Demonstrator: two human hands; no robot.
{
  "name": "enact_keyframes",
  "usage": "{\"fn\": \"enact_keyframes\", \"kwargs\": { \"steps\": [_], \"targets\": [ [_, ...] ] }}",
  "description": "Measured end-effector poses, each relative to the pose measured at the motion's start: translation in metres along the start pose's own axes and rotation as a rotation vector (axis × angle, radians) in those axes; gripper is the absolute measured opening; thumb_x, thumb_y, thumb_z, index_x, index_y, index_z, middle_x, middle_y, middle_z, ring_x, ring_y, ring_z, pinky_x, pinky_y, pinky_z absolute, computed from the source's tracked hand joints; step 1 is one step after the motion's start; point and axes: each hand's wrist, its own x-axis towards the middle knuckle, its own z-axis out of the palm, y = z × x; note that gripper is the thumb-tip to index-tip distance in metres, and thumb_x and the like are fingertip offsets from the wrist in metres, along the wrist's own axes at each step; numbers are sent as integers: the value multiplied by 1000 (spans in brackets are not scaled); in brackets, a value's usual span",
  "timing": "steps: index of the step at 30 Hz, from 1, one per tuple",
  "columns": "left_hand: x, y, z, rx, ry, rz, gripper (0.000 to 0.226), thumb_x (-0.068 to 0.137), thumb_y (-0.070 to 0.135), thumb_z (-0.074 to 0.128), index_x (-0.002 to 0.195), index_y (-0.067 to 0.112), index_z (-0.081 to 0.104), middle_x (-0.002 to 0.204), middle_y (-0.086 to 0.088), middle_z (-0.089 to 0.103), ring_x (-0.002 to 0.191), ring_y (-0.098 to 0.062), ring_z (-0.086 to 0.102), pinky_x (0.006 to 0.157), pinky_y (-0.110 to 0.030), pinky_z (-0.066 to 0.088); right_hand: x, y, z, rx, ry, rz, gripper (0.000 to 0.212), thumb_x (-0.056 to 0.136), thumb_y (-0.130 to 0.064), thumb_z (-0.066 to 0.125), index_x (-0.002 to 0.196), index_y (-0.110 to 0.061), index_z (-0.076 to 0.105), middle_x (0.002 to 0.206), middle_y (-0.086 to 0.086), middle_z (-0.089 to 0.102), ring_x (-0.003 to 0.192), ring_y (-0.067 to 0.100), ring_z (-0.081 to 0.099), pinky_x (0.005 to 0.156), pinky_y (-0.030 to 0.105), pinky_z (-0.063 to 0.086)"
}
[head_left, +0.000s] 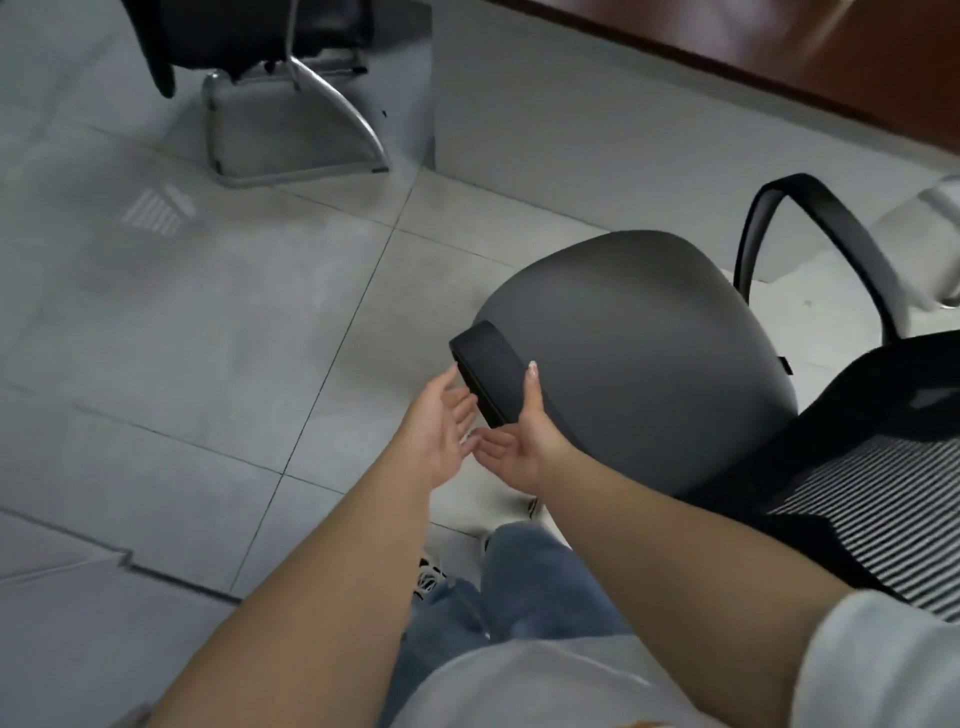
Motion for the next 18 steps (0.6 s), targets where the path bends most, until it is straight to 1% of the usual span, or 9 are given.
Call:
{"fn": "enact_keyframes", "kwargs": {
  "steps": [3,6,7,9,10,13,15,18],
  "targets": [
    [13,31,4,44,-20,-29,64,95,45,35,146,7,24,154,-7,25,142,-16,22,114,-35,19,17,-11,21,72,-3,-1,123,69,-81,43,145,9,8,151,21,25,138,25,33,112,35,32],
    [34,62,11,130,20,-72,67,95,48,33,146,7,22,154,-7,25,142,-16,22,113,-36,17,36,-20,34,79,-3,-21,136,53,-85,50,145,8,12,150,21,28,135,26,38,111,35,33],
    [45,75,14,168,34,-83,69,95,50,32,147,6,21,154,-7,25,142,-16,22,113,-36,17,43,-25,40,91,6,-35,133,56,-84,48,145,8,13,150,22,29,135,26,38,111,35,34],
    [61,95,18,233,53,-104,71,94,52,31,147,5,21,154,-7,24,142,-16,22,112,-36,17,49,-31,49,134,7,-47,115,72,-78,41,144,8,16,149,21,30,134,26,39,109,34,34],
    [69,104,23,263,43,-110,71,94,53,31,146,5,22,154,-6,25,141,-16,23,112,-36,18,53,-36,54,173,-3,-55,110,76,-75,39,144,8,18,148,22,31,134,25,40,109,33,35],
    [83,125,38,322,23,-137,70,93,52,34,145,6,27,152,-4,30,140,-15,26,112,-37,18,66,-53,71,312,-16,-75,106,77,-73,43,144,6,21,148,21,33,134,24,40,111,34,33],
    [91,135,44,347,21,-156,70,93,50,38,146,7,26,152,-5,30,140,-16,26,113,-36,18,74,-64,81,384,-22,-72,100,77,-72,45,143,1,28,147,18,36,134,22,40,111,35,34],
    [100,147,47,367,13,-180,70,92,49,40,146,7,24,153,-7,28,141,-19,25,113,-34,18,81,-74,92,400,-13,-103,88,80,-71,44,137,-4,41,140,15,46,127,21,48,107,34,39]
  ]
}}
